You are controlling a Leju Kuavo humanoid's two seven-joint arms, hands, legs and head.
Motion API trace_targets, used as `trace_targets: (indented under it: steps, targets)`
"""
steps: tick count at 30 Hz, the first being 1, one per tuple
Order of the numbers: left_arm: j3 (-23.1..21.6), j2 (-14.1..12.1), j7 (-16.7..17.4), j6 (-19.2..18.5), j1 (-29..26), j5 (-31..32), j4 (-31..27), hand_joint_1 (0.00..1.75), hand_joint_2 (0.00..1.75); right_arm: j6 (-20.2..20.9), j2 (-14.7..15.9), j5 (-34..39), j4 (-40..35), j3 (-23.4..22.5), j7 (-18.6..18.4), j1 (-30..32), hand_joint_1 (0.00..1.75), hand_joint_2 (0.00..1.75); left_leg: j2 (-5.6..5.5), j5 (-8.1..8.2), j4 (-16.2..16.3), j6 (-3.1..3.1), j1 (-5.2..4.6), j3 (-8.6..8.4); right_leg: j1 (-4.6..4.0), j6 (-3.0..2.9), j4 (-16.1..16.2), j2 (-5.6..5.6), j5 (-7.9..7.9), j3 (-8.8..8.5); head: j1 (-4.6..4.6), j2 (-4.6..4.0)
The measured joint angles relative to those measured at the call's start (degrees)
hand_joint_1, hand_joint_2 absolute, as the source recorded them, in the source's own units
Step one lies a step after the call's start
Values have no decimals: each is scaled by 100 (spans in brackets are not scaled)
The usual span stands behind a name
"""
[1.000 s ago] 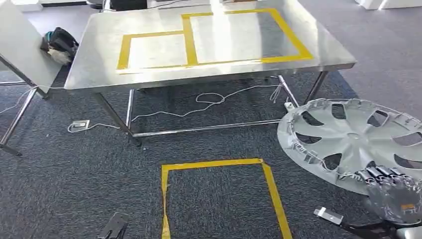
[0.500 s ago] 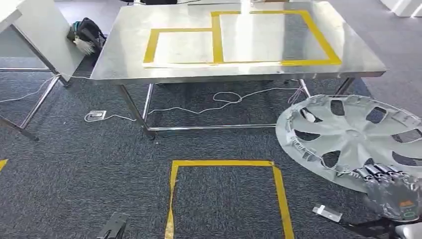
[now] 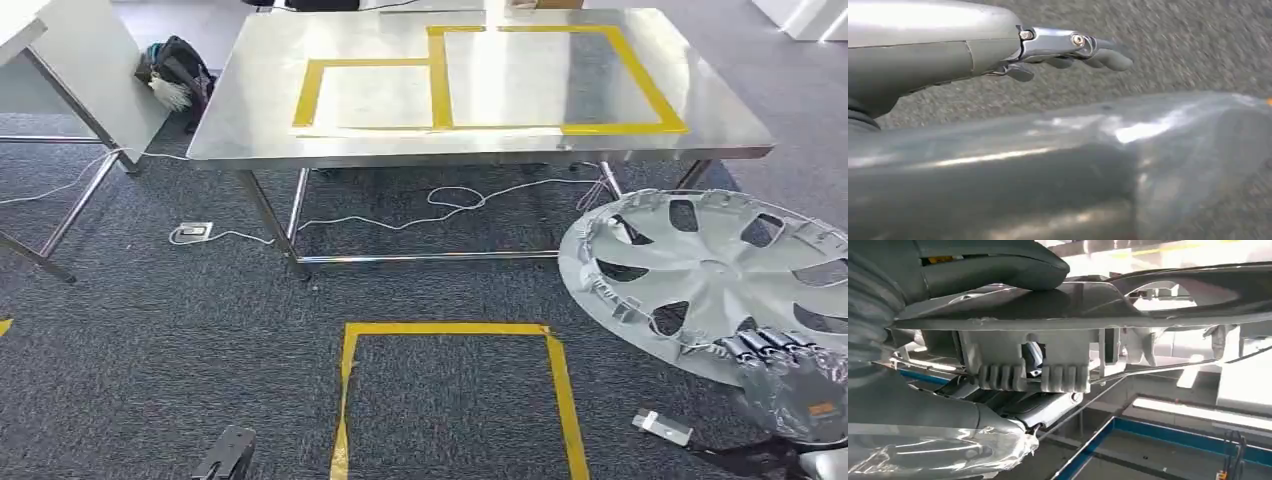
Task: Take the parts from the cabinet and place them on the table.
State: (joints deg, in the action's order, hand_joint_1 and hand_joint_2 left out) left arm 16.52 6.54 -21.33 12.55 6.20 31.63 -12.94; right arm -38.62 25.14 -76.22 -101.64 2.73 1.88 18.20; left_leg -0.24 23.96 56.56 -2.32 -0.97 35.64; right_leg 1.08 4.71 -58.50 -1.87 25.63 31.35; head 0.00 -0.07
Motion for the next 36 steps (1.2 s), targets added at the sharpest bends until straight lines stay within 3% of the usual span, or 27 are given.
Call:
trace_targets:
  steps: [1,3,6,7,8,10,11,12,13,15,16,17,18,19,20,21,26,27,28,29,30,31,32,33,34,35,36]
  targets:
    - [0,-13,-22,-61,6,0,0,0,0,0,0,15,-7,-2,4,7,175,175,-21,69,-97,-18,5,-89,15,51,-4,-6,-57,-39,4,0]
    - [0,-14,-75,-178,12,2,-2,0,0,0,0,37,-4,-11,35,-12,175,175,-59,41,-209,-67,41,-324,23,35,-213,104,102,99,11,-4]
    - [-7,-33,-98,-230,25,39,-2,0,0,0,0,42,9,-26,40,-14,175,175,-61,82,-203,-63,66,-391,38,24,-1373,191,660,786,48,-2]
    - [-7,-31,-98,-236,16,42,-2,0,0,0,0,44,13,-24,39,-11,175,175,-66,108,-200,-28,84,-419,57,61,-1606,189,700,967,48,-2]
    - [-9,-29,-98,-239,9,42,-2,0,0,0,0,44,20,-24,40,2,175,175,-79,142,-194,20,120,-461,90,82,-1551,187,593,1002,48,-2]
    - [-9,-20,-98,-247,3,39,-2,0,0,0,0,46,29,-24,42,32,175,175,-111,252,-139,162,243,-564,195,151,-764,184,93,692,50,-2]
    - [-9,-20,-98,-247,4,35,-2,0,0,0,0,46,29,-24,42,39,175,175,-124,339,-69,240,305,-603,283,289,-277,187,-156,475,50,-2]
    - [-9,-44,-98,-247,5,35,-2,0,0,2,-4,50,45,-20,40,33,175,175,-123,424,13,339,305,-609,306,468,-116,240,-120,412,85,-2]
    - [-9,-86,-98,-243,17,35,-2,0,0,2,-11,50,57,-11,37,29,175,175,-130,507,111,370,312,-591,261,222,-101,263,171,432,151,-2]
    - [-9,-70,-101,-236,12,35,-4,0,0,2,-9,50,57,-20,35,56,175,175,-122,596,90,435,316,-639,284,86,-209,271,143,384,114,-2]
    - [-9,-66,-101,-232,14,35,-2,0,0,2,-9,48,57,-20,37,71,175,175,-121,554,115,471,316,-665,285,34,-230,278,179,344,103,-2]
    - [-11,-64,-103,-225,44,33,-4,0,0,2,-9,39,57,-20,35,113,175,175,-112,369,325,511,314,-569,271,-20,-223,299,219,275,70,-2]
    - [-11,-64,-105,-212,58,17,-4,0,0,0,-9,28,55,-24,13,139,175,175,-54,138,729,509,307,-313,260,-56,-198,263,260,198,81,-2]
    - [-11,-64,-107,-204,62,0,-4,0,0,0,-9,11,55,-33,-4,150,175,175,-21,70,1185,506,294,13,247,-63,-145,247,318,113,66,-2]
    - [-11,-66,-107,-202,52,-9,-4,0,0,0,-9,-6,55,-44,-32,161,175,175,-14,207,1584,494,277,350,231,-86,-63,245,368,-8,59,-2]
    - [-11,-66,-107,-199,20,-18,-4,0,0,0,-9,-22,55,-46,-55,176,175,175,-12,504,1817,466,254,618,218,-104,25,243,421,-154,59,-2]
    - [-11,-66,-107,-199,6,-20,-4,0,0,0,-7,-28,55,-48,-63,182,175,175,-11,687,1864,451,240,725,210,-114,81,246,450,-244,61,-2]
    - [-11,-66,-107,-199,-18,-26,-4,0,0,0,-7,-39,55,-48,-81,197,175,175,-12,967,1850,411,215,855,192,-134,169,253,501,-411,55,-2]
    - [0,-70,-107,-195,-60,-65,-4,0,0,0,-7,-46,57,-48,-116,235,175,175,-14,1073,1153,177,77,962,113,-167,493,277,709,-1026,50,-2]
    - [26,-105,-107,-184,-152,-90,2,0,0,2,-9,-68,61,-39,-146,256,175,175,-84,-975,-55,-111,-149,922,38,-132,750,334,950,-1509,90,-7]
    - [37,-105,-107,-167,-192,-107,2,0,0,2,-7,-81,59,-42,-157,259,175,175,-97,-957,-319,-115,-210,834,0,-133,836,353,1093,-1634,64,-2]
    - [42,-81,-105,-158,-202,-127,2,0,0,2,0,-81,28,-48,-172,264,175,175,-125,-891,-150,-29,-166,768,-39,-203,1061,348,1244,-1864,75,-2]
    - [48,-86,-107,-134,-158,-133,-2,0,0,2,20,-83,-13,-59,-181,303,175,175,-131,-826,-154,43,-106,687,-60,-178,874,377,1075,-2000,62,-2]
    - [52,-79,-107,-123,-83,-151,-2,0,0,2,31,-83,-24,-72,-205,288,175,175,-135,-730,-106,55,-107,562,-58,-165,440,401,874,-1776,83,-2]
    - [57,-61,-109,-114,-53,-177,-4,0,0,2,29,-85,-24,-74,-223,272,175,175,-142,-680,-120,22,-98,474,-48,-97,-200,328,659,-1447,101,0]
    - [61,-64,-109,-114,-25,-179,-4,0,0,0,31,-85,-24,-79,-223,272,175,175,-138,-569,-119,-15,-104,368,-59,-54,-758,253,614,-1060,79,-2]
    - [70,-64,-109,-116,-25,-181,-4,0,0,2,30,-89,-26,-81,-223,287,175,175,-125,-460,-121,-52,-107,257,-83,-44,-1150,219,795,-692,85,0]
